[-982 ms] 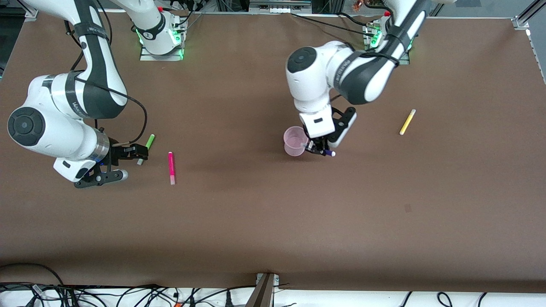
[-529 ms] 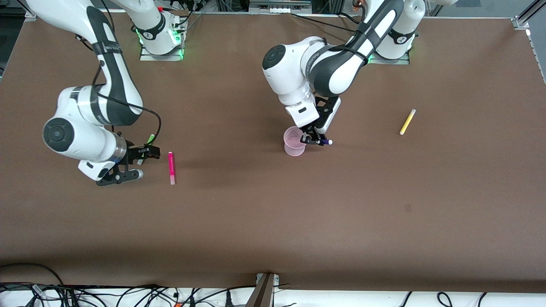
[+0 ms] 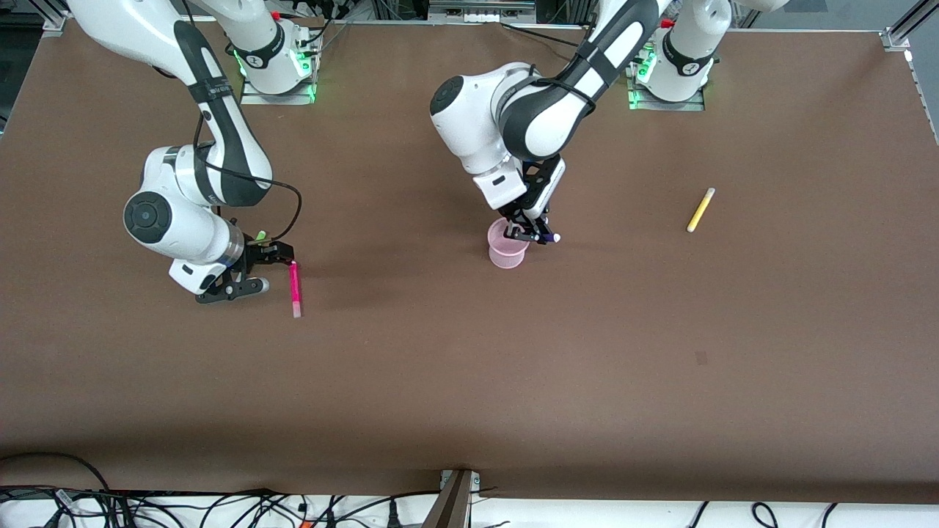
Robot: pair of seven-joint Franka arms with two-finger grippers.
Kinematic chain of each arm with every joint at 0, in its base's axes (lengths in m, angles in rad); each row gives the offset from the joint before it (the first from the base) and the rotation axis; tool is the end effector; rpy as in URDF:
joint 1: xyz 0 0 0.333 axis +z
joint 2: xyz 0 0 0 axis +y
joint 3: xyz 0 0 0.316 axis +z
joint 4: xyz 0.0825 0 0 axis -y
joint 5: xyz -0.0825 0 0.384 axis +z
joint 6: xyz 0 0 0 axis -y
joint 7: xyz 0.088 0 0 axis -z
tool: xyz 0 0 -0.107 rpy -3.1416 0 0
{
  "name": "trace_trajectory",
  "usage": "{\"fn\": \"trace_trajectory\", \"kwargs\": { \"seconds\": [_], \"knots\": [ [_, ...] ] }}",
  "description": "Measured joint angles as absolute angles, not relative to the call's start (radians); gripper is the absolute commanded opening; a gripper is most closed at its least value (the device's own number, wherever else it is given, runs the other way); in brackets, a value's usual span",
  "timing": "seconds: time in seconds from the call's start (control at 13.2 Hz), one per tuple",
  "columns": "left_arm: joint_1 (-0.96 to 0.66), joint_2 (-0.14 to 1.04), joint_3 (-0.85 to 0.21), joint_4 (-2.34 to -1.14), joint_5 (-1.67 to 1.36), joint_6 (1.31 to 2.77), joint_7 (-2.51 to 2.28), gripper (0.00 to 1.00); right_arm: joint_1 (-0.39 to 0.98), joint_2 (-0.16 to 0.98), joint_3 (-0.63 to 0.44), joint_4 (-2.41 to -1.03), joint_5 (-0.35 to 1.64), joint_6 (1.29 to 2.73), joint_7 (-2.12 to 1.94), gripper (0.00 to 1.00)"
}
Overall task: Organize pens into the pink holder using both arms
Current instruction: 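Carry the purple marker over the pink cup while the right gripper reaches the magenta marker, then drop the purple marker into the cup while the right gripper lowers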
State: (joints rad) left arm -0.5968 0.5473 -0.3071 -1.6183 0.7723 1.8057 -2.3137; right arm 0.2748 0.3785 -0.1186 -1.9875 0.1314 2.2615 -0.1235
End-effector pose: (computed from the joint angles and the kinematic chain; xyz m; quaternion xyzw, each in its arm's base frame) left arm 0.4700 -0.4632 0.3065 -0.8073 -0.5029 -0.2755 0.1394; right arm 0.5897 0.0984 0.2657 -0.9936 -0.0982 0.0505 0.0256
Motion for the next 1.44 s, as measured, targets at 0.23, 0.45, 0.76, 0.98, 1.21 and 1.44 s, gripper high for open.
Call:
{"fn": "trace_trajectory", "kwargs": {
  "seconds": [0.23,0.45,0.76,0.98,1.21,1.44],
  "knots": [
    [-0.617,0.563,-0.304,-1.587,0.789,1.764,-2.315,0.00,0.278,0.389,-0.116,-2.002,0.132,2.274,-0.120,0.94],
    [-0.627,0.601,-0.303,-1.557,0.793,1.754,-2.319,0.00,0.281,0.427,-0.114,-2.006,0.133,2.293,-0.115,0.89],
    [-0.640,0.632,-0.303,-1.547,0.805,1.751,-2.336,0.35,0.282,0.466,-0.114,-2.006,0.159,2.308,-0.110,0.76],
    [-0.647,0.632,-0.303,-1.543,0.806,1.749,-2.337,0.78,0.284,0.482,-0.114,-2.005,0.168,2.315,-0.110,0.75],
    [-0.650,0.632,-0.302,-1.539,0.806,1.748,-2.336,0.90,0.284,0.485,-0.114,-2.005,0.169,2.315,-0.110,0.67],
    [-0.637,0.623,-0.290,-1.501,0.809,1.744,-2.274,0.93,0.285,0.494,-0.114,-2.005,0.169,2.318,-0.110,0.65]
  ]
}}
